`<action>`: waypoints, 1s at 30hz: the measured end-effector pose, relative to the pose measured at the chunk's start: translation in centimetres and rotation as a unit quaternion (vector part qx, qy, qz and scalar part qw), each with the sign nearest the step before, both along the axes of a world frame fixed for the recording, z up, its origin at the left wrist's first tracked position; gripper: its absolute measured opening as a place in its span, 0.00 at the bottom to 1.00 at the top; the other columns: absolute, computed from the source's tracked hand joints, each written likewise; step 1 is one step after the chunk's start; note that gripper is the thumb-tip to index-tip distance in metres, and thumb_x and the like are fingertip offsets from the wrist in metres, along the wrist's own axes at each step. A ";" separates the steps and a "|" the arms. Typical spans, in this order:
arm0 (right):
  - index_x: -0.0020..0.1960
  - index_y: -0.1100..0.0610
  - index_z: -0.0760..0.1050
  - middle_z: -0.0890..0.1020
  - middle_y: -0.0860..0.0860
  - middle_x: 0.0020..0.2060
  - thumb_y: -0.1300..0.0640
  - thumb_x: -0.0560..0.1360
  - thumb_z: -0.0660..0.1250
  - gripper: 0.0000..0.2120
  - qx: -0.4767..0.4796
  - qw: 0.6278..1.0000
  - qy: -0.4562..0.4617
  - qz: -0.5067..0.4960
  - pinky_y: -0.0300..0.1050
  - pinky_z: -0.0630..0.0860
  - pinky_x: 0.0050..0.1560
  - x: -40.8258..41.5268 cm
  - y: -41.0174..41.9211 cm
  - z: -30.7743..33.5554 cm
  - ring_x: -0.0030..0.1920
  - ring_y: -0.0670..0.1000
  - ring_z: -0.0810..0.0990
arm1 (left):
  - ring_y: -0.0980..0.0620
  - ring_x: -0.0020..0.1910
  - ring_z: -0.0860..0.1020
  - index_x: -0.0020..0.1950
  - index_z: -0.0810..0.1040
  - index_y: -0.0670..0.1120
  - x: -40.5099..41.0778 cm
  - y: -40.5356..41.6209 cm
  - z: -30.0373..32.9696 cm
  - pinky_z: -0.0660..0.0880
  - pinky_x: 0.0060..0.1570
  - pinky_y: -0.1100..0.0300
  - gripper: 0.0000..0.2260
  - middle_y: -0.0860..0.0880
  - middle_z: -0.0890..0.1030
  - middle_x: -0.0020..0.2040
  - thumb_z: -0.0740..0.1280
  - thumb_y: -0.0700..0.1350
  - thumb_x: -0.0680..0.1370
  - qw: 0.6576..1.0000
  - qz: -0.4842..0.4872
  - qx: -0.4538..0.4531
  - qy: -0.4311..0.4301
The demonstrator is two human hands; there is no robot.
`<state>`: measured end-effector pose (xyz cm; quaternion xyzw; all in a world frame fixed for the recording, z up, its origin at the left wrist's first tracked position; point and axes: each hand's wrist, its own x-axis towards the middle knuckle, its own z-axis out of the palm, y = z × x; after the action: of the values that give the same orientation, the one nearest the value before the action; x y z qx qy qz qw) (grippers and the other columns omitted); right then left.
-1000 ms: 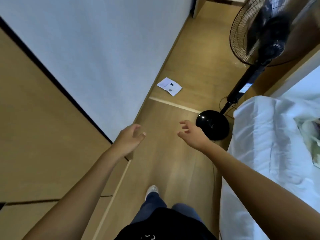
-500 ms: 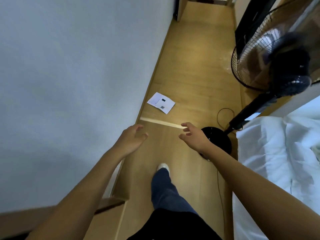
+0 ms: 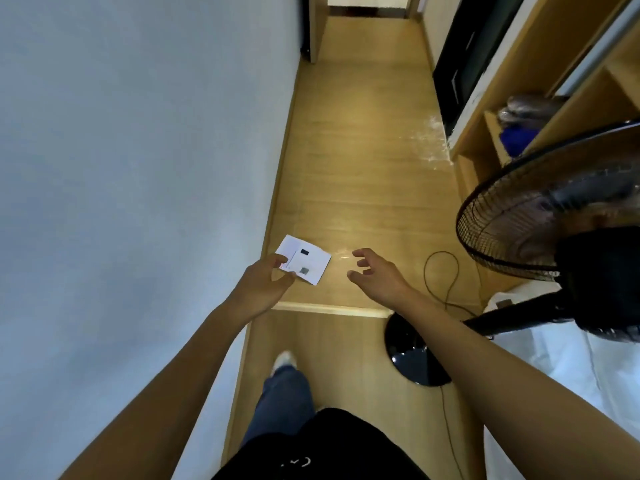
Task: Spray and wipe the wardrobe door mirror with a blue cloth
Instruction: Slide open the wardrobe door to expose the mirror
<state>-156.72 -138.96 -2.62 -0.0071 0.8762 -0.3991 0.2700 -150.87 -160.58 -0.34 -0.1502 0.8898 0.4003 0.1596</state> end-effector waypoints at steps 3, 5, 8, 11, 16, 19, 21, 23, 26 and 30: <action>0.72 0.53 0.65 0.73 0.55 0.67 0.53 0.79 0.65 0.22 -0.004 1.000 -0.006 -0.022 0.40 0.69 0.50 -5.5 -1.0 -0.8 0.54 0.50 0.73 | 0.48 0.68 0.70 0.72 0.67 0.47 -7.0 -0.8 -0.6 0.63 0.57 0.64 0.21 0.48 0.70 0.72 0.63 0.51 0.80 1.000 -0.019 0.011 -0.005; 0.72 0.53 0.65 0.72 0.56 0.67 0.53 0.79 0.65 0.22 -0.009 0.999 -0.013 -0.037 0.40 0.69 0.50 -9.2 -1.8 -1.3 0.55 0.50 0.73 | 0.49 0.68 0.69 0.71 0.68 0.47 -11.6 -1.3 -0.8 0.62 0.57 0.64 0.20 0.48 0.70 0.71 0.63 0.50 0.81 0.999 -0.036 0.015 -0.001; 0.72 0.54 0.65 0.72 0.57 0.67 0.54 0.79 0.65 0.22 -0.016 0.997 -0.017 -0.074 0.39 0.68 0.50 -15.9 -3.2 -1.6 0.54 0.50 0.72 | 0.52 0.61 0.72 0.71 0.69 0.47 -19.9 -2.0 -0.7 0.67 0.50 0.71 0.19 0.49 0.70 0.70 0.63 0.49 0.81 0.997 -0.076 0.022 0.002; 0.72 0.56 0.66 0.73 0.58 0.66 0.55 0.79 0.65 0.22 -0.018 0.993 -0.017 -0.117 0.38 0.67 0.48 -22.3 -3.8 -1.0 0.55 0.53 0.74 | 0.51 0.61 0.72 0.70 0.70 0.46 -28.0 -2.6 0.1 0.68 0.49 0.71 0.18 0.48 0.71 0.69 0.63 0.49 0.80 0.994 -0.109 0.026 0.011; 0.72 0.55 0.65 0.72 0.57 0.67 0.54 0.80 0.65 0.22 -0.015 0.981 -0.020 -0.190 0.38 0.67 0.49 -31.5 -3.1 0.2 0.61 0.55 0.75 | 0.52 0.64 0.71 0.68 0.72 0.48 -39.4 -2.9 0.9 0.66 0.56 0.63 0.17 0.47 0.73 0.67 0.65 0.49 0.79 0.988 -0.148 0.030 0.021; 0.73 0.55 0.65 0.72 0.57 0.67 0.54 0.80 0.64 0.23 -0.010 0.973 -0.023 -0.228 0.38 0.67 0.50 -35.6 -1.8 0.5 0.63 0.54 0.74 | 0.52 0.65 0.71 0.67 0.72 0.47 -45.0 -1.7 1.0 0.66 0.56 0.63 0.17 0.47 0.74 0.66 0.65 0.49 0.79 0.983 -0.177 0.031 0.023; 0.73 0.55 0.65 0.72 0.57 0.67 0.54 0.80 0.64 0.23 -0.008 0.969 -0.027 -0.247 0.38 0.67 0.50 -37.8 -0.8 0.4 0.64 0.54 0.73 | 0.51 0.65 0.71 0.66 0.73 0.47 -48.3 -0.4 0.8 0.64 0.55 0.64 0.16 0.47 0.75 0.65 0.65 0.48 0.79 0.980 -0.197 0.025 0.025; 0.73 0.55 0.65 0.72 0.57 0.67 0.53 0.80 0.64 0.23 -0.002 0.965 -0.037 -0.261 0.39 0.66 0.51 -40.2 0.4 0.0 0.64 0.55 0.73 | 0.51 0.65 0.71 0.66 0.74 0.46 -51.6 1.3 0.5 0.64 0.55 0.64 0.16 0.46 0.75 0.65 0.65 0.48 0.79 0.976 -0.215 0.023 0.020; 0.73 0.55 0.64 0.72 0.58 0.68 0.53 0.79 0.64 0.24 -0.002 0.959 -0.045 -0.280 0.38 0.67 0.51 -44.0 2.7 -0.8 0.65 0.55 0.73 | 0.51 0.64 0.72 0.65 0.74 0.47 -56.4 4.2 -0.1 0.65 0.53 0.65 0.15 0.47 0.75 0.65 0.66 0.47 0.79 0.971 -0.237 0.023 0.018; 0.73 0.55 0.64 0.71 0.58 0.68 0.54 0.79 0.64 0.24 -0.003 0.953 -0.038 -0.299 0.39 0.68 0.51 -50.7 6.9 -1.2 0.65 0.56 0.73 | 0.52 0.63 0.72 0.64 0.74 0.48 -63.8 8.3 -0.7 0.64 0.53 0.65 0.14 0.47 0.75 0.64 0.65 0.48 0.79 0.969 -0.246 0.025 0.021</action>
<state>-207.46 -132.05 -3.83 0.2700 0.8259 -0.4643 0.1716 -214.70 -152.32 -1.05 0.0858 0.8922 0.3739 0.2382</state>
